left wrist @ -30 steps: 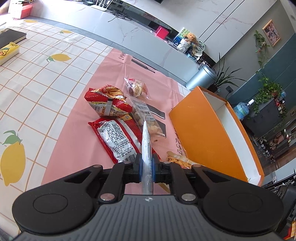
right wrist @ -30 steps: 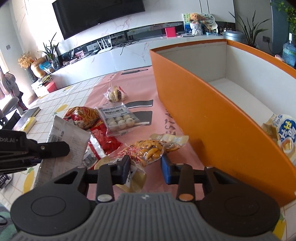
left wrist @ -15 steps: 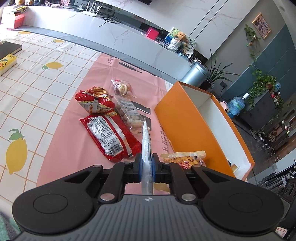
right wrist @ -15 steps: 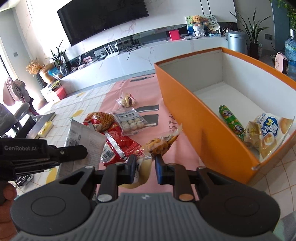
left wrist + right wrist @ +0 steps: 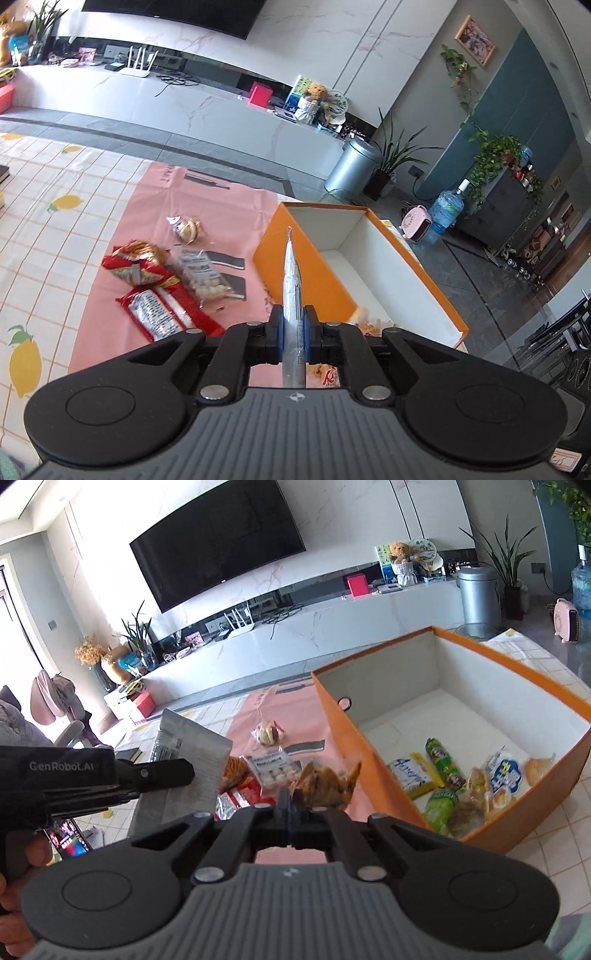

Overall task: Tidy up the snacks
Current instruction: 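Carry both packets into the orange box and open both tools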

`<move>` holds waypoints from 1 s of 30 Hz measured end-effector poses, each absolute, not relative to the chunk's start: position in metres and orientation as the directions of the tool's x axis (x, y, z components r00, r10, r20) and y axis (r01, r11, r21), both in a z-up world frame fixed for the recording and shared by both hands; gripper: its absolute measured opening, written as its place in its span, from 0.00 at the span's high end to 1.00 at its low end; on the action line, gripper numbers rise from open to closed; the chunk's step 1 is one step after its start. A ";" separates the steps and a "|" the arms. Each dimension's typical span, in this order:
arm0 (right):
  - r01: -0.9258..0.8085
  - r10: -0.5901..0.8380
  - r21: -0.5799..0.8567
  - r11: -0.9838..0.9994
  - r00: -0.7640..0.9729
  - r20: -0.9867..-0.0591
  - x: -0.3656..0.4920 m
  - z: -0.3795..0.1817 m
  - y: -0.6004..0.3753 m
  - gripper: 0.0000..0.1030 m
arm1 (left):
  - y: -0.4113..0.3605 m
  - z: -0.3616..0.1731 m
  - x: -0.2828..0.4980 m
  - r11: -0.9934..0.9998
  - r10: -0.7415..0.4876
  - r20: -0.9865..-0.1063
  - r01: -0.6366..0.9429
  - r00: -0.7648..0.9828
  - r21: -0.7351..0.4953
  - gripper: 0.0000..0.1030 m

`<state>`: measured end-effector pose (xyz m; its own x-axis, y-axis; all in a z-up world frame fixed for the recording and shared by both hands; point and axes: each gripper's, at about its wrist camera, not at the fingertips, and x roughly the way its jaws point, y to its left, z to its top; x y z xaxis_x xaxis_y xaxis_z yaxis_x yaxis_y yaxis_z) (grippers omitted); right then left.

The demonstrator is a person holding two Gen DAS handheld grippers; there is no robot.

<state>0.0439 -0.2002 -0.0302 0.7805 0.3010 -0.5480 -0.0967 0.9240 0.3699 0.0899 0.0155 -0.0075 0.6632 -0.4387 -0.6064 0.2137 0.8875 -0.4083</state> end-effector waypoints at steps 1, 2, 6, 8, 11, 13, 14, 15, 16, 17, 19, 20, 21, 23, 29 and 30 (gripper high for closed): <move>-0.105 0.308 0.374 0.921 0.784 -0.538 0.043 -0.026 -0.203 1.00 | 0.012 -0.005 0.092 0.886 -0.442 -0.606 0.217 0.662 -0.409 0.90; -0.112 0.310 0.373 0.921 0.790 -0.529 0.043 -0.021 -0.207 1.00 | 0.008 -0.002 0.094 0.885 -0.445 -0.604 0.220 0.661 -0.411 0.90; -0.141 0.308 0.347 0.927 0.815 -0.492 0.047 0.000 -0.220 1.00 | -0.008 0.010 0.105 0.872 -0.472 -0.588 0.247 0.657 -0.423 0.90; -0.150 0.306 0.337 0.929 0.823 -0.478 0.051 0.008 -0.229 1.00 | -0.019 0.015 0.113 0.864 -0.488 -0.580 0.268 0.653 -0.425 0.90; -0.150 0.295 0.319 0.936 0.829 -0.476 0.063 0.017 -0.249 1.00 | -0.041 0.023 0.131 0.857 -0.508 -0.580 0.302 0.636 -0.418 0.90; -0.146 0.286 0.306 0.941 0.828 -0.483 0.074 0.021 -0.262 1.00 | -0.057 0.027 0.145 0.852 -0.519 -0.583 0.327 0.624 -0.409 0.90; -0.143 0.283 0.303 0.942 0.825 -0.489 0.081 0.022 -0.271 1.00 | -0.065 0.027 0.153 0.847 -0.529 -0.587 0.340 0.613 -0.407 0.90; -0.138 0.277 0.298 0.944 0.823 -0.496 0.087 0.023 -0.278 1.00 | -0.072 0.027 0.160 0.844 -0.535 -0.591 0.349 0.604 -0.408 0.90; -0.131 0.269 0.291 0.948 0.820 -0.505 0.094 0.023 -0.285 1.00 | -0.081 0.024 0.168 0.842 -0.539 -0.597 0.358 0.594 -0.404 0.90; -0.127 0.264 0.286 0.950 0.816 -0.514 0.101 0.022 -0.292 1.00 | -0.088 0.021 0.176 0.842 -0.539 -0.606 0.364 0.585 -0.398 0.90; -0.115 0.253 0.279 0.953 0.807 -0.534 0.114 0.017 -0.303 1.00 | -0.101 0.011 0.193 0.839 -0.543 -0.622 0.373 0.563 -0.395 0.90; -0.109 0.253 0.282 0.953 0.798 -0.546 0.123 0.013 -0.310 1.00 | -0.107 0.004 0.203 0.838 -0.545 -0.635 0.374 0.548 -0.397 0.90; -0.101 0.253 0.288 0.952 0.790 -0.559 0.131 0.009 -0.315 1.00 | -0.112 -0.002 0.212 0.839 -0.543 -0.647 0.373 0.535 -0.396 0.90; -0.089 0.256 0.299 0.950 0.769 -0.586 0.148 -0.001 -0.324 1.00 | -0.124 -0.014 0.229 0.849 -0.523 -0.679 0.379 0.514 -0.367 0.90; -0.081 0.279 0.318 0.945 0.708 -0.649 0.202 -0.025 -0.335 1.00 | -0.148 -0.044 0.269 0.864 -0.458 -0.762 0.433 0.458 -0.259 0.90; -0.081 0.280 0.317 0.945 0.700 -0.657 0.209 -0.029 -0.334 1.00 | -0.149 -0.048 0.273 0.865 -0.450 -0.769 0.436 0.454 -0.249 0.90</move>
<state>0.2091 -0.3342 -0.0295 0.7004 0.2798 -0.6566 -0.0807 0.9451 0.3166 0.2734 -0.1494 -0.0482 0.4537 -0.4498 -0.7693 0.4361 0.8649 -0.2485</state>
